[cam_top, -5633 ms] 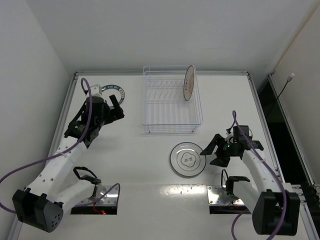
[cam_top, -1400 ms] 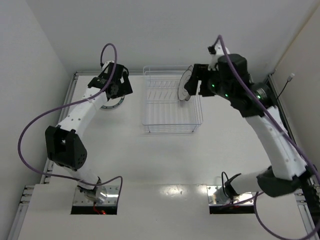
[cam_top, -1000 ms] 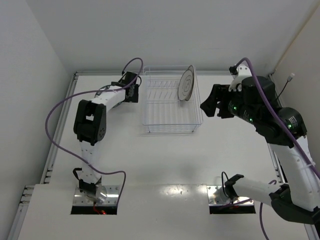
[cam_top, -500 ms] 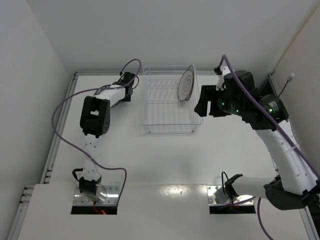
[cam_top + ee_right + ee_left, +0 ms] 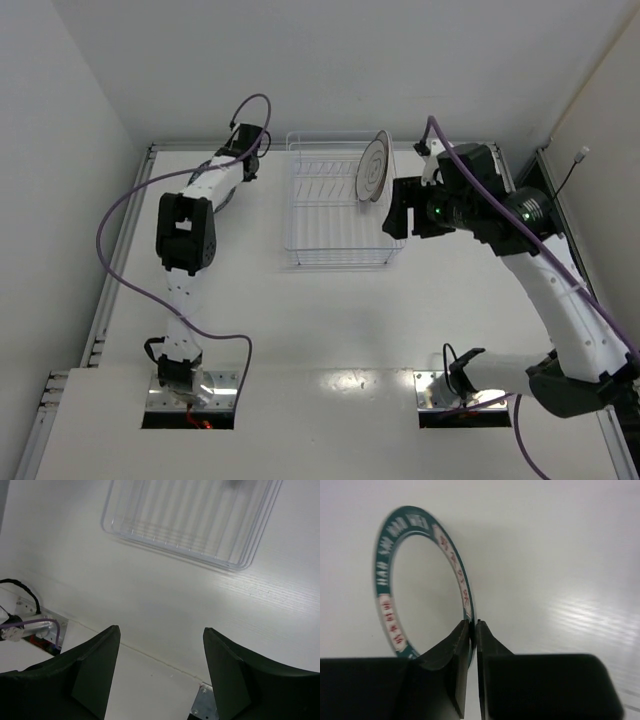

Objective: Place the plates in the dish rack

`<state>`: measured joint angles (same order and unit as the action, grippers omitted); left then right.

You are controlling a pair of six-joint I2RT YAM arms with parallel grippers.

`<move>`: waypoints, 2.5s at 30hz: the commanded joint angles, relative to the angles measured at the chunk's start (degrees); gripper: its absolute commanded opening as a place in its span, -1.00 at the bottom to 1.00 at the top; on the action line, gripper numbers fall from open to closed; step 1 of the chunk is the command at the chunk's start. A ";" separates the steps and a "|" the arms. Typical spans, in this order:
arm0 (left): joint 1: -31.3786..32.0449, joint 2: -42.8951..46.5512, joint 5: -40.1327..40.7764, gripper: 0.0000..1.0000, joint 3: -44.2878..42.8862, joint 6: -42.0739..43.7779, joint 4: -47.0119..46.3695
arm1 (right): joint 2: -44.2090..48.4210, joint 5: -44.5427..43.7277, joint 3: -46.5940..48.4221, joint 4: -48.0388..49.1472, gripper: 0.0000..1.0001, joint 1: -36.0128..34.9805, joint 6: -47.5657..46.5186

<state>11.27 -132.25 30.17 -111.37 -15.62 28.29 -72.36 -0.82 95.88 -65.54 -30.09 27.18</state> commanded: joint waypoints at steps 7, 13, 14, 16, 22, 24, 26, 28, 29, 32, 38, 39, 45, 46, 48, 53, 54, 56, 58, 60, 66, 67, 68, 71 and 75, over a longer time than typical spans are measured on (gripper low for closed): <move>4.72 22.19 -6.08 -1.00 -8.42 -6.26 -2.10 | 12.49 4.51 -9.04 5.33 0.29 0.29 0.85; 4.73 29.85 -15.83 -1.00 -8.95 -16.43 -10.43 | 19.35 4.43 -13.17 1.82 0.26 0.29 2.61; 4.73 30.37 -20.11 -1.00 -8.34 -18.73 -11.84 | 20.75 4.42 -13.17 0.51 0.26 0.29 2.62; 4.73 31.08 -30.54 -1.00 -4.67 -26.60 -19.91 | 21.55 2.41 -12.03 -1.86 0.26 0.29 2.62; 7.63 26.09 -42.56 -1.00 1.16 -44.04 -49.95 | 22.17 1.35 -10.19 -5.64 0.26 0.29 1.56; 9.12 23.01 -43.18 -1.00 -0.69 -50.19 -51.93 | 22.17 -0.05 -8.61 -6.70 0.26 0.29 1.04; 9.12 20.19 -43.18 -1.00 0.36 -54.94 -58.76 | 21.56 -1.11 -6.94 -8.28 0.26 0.29 0.51; 9.74 18.79 -42.48 -1.00 2.48 -59.61 -62.99 | 21.56 -2.17 -6.23 -8.82 0.26 0.29 -0.02; 10.26 17.47 -41.96 -1.00 2.48 -59.62 -63.53 | 21.03 -2.78 -6.23 -9.34 0.26 0.29 -0.02; 10.27 16.67 -41.95 -1.00 3.08 -59.62 -62.92 | 20.41 -3.31 -5.09 -9.34 0.26 0.29 -0.55; 10.27 16.05 -40.29 -1.00 9.32 -60.23 -61.87 | 17.34 -5.07 -3.85 -9.34 0.26 0.29 -1.87; 10.27 16.05 -40.28 -1.00 10.20 -60.23 -61.87 | 16.73 -5.07 -3.85 -9.34 0.26 0.29 -2.39; 10.27 16.05 -39.67 -1.00 17.41 -62.87 -64.77 | 15.58 -5.07 -3.85 -9.34 0.26 0.29 -2.39; 10.27 16.05 -39.06 -1.00 18.03 -62.87 -64.25 | 15.58 -5.07 -3.85 -9.34 0.26 0.29 -2.39; 10.27 16.05 -38.53 -1.00 19.17 -62.87 -63.63 | 15.58 -5.60 -3.85 -9.34 0.26 0.29 -2.39; 10.79 16.05 -38.52 -1.00 19.88 -59.63 -60.20 | 15.58 -5.60 -4.38 -9.87 0.26 0.29 -1.87; 10.79 16.05 -38.52 -1.00 19.88 -59.62 -58.63 | 15.58 -5.60 -4.99 -9.87 0.26 0.29 -1.87; 10.79 16.05 -38.52 -1.00 19.88 -59.09 -58.00 | 16.11 -5.60 -5.52 -9.87 0.26 0.29 -1.87; 10.79 15.36 -39.22 -1.00 19.88 -58.48 -57.47 | 16.63 -5.60 -6.05 -9.87 0.26 0.29 -1.34; 11.32 14.74 -39.92 -1.00 19.18 -57.60 -56.52 | 16.63 -5.60 -6.05 -9.87 0.26 0.29 -1.34; 11.32 10.61 -43.00 -1.00 14.00 -53.56 -50.01 | 17.69 -6.12 -7.80 -9.87 0.29 0.29 -0.81; 11.32 10.00 -43.01 -1.00 13.29 -52.94 -48.61 | 18.21 -6.12 -7.81 -9.87 0.35 0.29 -0.81; 11.32 9.99 -43.61 -1.00 12.07 -52.42 -48.60 | 18.22 -6.12 -7.81 -10.39 0.35 0.29 -0.81; 11.32 8.85 -44.67 -1.00 8.82 -50.93 -45.35 | 18.22 -6.65 -7.81 -10.40 0.41 0.29 -0.28; 11.32 7.62 -46.87 -0.56 5.82 -48.81 -41.84 | 18.74 -7.27 -6.67 -10.92 0.54 0.29 -0.28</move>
<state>22.11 -125.38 -13.98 -101.08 -66.72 -13.15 -54.02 -6.57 88.38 -76.01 -30.09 26.02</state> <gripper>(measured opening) 0.175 0.764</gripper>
